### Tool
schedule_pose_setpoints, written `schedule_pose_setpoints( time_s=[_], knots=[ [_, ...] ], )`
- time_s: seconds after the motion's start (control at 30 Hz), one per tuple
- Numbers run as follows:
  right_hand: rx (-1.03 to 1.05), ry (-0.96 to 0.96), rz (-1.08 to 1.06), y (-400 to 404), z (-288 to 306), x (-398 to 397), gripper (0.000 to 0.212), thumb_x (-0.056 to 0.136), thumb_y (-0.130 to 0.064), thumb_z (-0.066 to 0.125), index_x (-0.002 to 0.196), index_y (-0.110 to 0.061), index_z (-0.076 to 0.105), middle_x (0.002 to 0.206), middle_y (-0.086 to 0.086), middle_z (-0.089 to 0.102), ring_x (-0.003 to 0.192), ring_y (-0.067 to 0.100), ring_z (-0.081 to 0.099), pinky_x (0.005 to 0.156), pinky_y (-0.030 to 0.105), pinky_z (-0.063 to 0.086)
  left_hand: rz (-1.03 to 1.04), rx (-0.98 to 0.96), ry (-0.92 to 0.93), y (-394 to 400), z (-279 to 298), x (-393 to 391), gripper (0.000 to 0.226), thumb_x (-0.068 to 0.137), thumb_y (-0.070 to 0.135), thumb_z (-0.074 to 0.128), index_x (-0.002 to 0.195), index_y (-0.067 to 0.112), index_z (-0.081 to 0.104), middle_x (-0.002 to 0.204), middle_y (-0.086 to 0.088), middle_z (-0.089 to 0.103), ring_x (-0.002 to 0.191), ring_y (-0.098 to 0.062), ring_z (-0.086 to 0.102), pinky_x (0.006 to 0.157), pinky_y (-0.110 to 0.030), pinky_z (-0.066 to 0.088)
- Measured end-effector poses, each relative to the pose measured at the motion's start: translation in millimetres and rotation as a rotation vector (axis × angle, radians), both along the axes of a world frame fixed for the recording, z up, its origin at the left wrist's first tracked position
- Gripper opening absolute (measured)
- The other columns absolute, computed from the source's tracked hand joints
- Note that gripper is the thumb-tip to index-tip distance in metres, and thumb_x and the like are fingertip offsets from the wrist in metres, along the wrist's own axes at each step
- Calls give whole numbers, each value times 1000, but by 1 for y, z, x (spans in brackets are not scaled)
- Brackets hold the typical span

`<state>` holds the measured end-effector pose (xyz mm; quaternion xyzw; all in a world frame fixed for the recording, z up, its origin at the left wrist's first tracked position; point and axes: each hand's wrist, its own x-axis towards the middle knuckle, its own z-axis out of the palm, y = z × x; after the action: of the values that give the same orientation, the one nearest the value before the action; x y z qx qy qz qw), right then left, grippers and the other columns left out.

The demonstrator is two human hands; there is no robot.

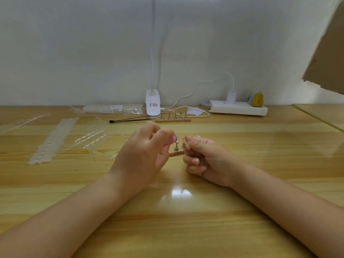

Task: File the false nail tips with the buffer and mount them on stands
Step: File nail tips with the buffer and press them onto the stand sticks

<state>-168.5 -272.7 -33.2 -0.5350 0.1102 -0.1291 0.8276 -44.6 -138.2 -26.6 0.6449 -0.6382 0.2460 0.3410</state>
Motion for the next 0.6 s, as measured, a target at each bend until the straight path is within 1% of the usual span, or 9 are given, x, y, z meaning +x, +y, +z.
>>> schedule_pose_setpoints(
  time_s=[0.1,0.17,0.23,0.3,0.37,0.43,0.47,0.53,0.6],
  knots=[
    [-2,-8,-47,1,0,1,20,84,-26,57,72,-11,49,60,-2,29,43,5,35,36,14,25,32,-8,4,-1,2,-5,19,80,4,63,99,4,67,88,-7,57,72,-26,58,62,-38,50],
    [3,-23,-95,0,1,2,24,82,-26,60,63,-12,55,58,-1,28,42,5,34,35,13,25,96,67,-1,0,1,-8,21,77,13,59,96,9,67,82,-3,57,70,-26,56,61,-36,47],
    [-6,-40,-140,-1,2,2,28,80,-27,62,56,-14,58,56,-1,29,41,5,33,35,14,25,147,154,-24,0,-2,-7,23,75,21,59,95,14,67,78,1,59,71,-27,58,65,-35,45],
    [-19,-52,-165,-3,3,2,27,80,-27,62,56,-14,59,53,-1,30,40,5,32,34,14,26,161,224,-18,-1,-6,-7,30,78,30,58,104,18,67,82,6,64,80,-24,61,76,-36,43],
    [-45,-49,-177,-4,2,2,25,79,-28,63,63,-10,57,50,-2,32,39,6,31,34,14,26,144,262,70,-2,-8,-8,42,83,44,54,117,21,62,91,11,65,91,-17,60,87,-36,40],
    [-97,-28,-184,-4,1,2,26,77,-29,64,69,-7,54,47,-2,33,38,6,30,33,15,26,90,239,173,-2,-7,-9,50,87,55,46,124,24,58,98,14,63,97,-11,57,91,-34,38],
    [-127,-17,-183,-4,0,2,27,75,-30,64,71,-5,53,46,-2,33,38,6,29,33,15,25,42,209,218,-2,-6,-9,49,88,55,44,123,23,59,98,13,63,96,-11,57,91,-36,39],
    [-179,-8,-160,-4,-1,1,29,74,-30,65,75,-4,54,45,-3,37,38,6,31,34,15,25,-43,126,277,-1,-6,-11,37,89,44,53,114,19,67,92,9,65,88,-14,60,85,-42,44],
    [-208,-13,-124,-3,-1,1,26,74,-30,64,74,-5,56,47,-5,41,39,6,33,34,15,25,-78,60,312,-2,-8,-13,28,86,33,62,106,17,71,86,6,67,82,-15,61,79,-44,47]
  ],
)
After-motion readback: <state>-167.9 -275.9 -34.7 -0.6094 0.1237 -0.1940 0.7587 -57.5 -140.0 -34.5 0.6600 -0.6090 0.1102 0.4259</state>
